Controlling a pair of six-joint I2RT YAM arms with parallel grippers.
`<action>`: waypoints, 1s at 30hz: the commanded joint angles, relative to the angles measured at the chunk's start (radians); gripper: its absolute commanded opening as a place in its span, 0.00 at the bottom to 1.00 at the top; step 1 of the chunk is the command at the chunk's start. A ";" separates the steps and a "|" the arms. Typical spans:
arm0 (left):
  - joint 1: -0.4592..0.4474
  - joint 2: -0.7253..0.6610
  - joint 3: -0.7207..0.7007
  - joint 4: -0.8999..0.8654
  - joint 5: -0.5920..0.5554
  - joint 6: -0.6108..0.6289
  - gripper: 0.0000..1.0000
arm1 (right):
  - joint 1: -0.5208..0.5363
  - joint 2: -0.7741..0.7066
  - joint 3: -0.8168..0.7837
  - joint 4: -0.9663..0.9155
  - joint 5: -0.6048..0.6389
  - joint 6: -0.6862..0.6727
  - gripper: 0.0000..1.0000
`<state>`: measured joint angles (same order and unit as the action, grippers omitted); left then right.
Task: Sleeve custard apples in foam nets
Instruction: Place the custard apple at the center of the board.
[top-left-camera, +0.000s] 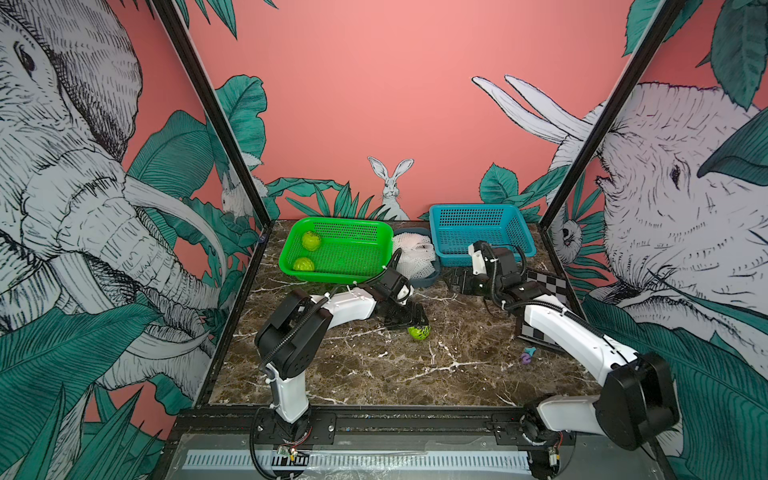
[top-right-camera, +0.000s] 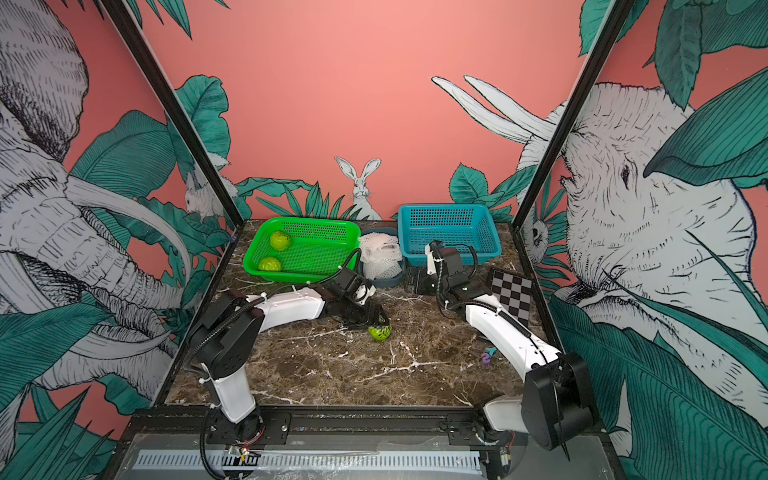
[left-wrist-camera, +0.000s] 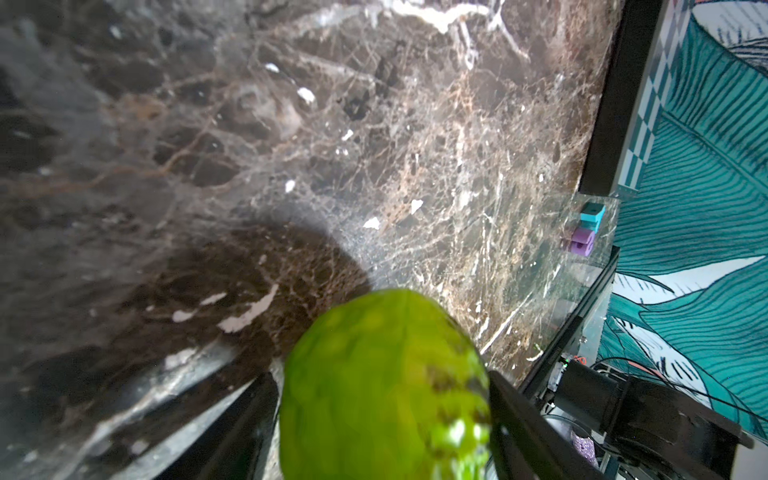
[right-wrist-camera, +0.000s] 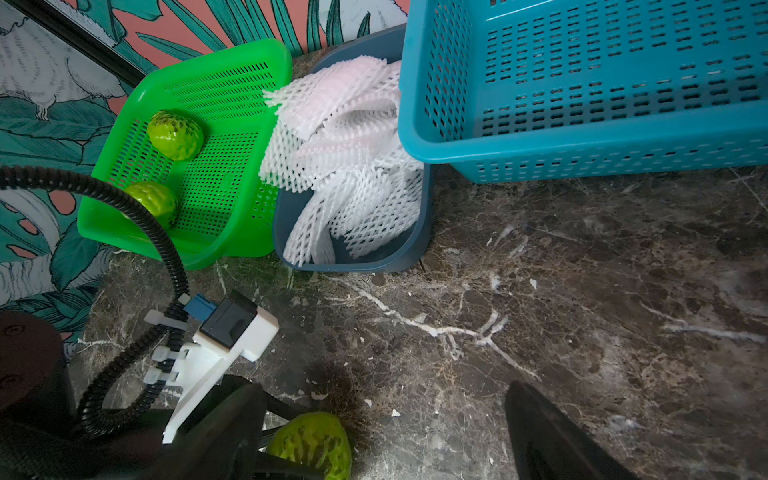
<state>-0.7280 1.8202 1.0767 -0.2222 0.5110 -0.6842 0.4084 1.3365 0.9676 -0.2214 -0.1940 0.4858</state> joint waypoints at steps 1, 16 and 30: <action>-0.002 -0.036 0.017 -0.020 -0.028 0.007 0.78 | 0.010 0.005 -0.012 0.012 0.014 0.002 0.92; -0.003 -0.061 0.037 -0.044 -0.085 0.011 0.70 | 0.011 0.007 -0.004 -0.001 0.028 -0.005 0.92; -0.004 -0.080 0.076 -0.051 -0.151 0.005 0.74 | 0.013 0.012 -0.001 0.000 0.033 -0.006 0.92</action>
<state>-0.7280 1.8008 1.1286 -0.2424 0.3923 -0.6830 0.4126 1.3418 0.9676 -0.2234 -0.1741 0.4854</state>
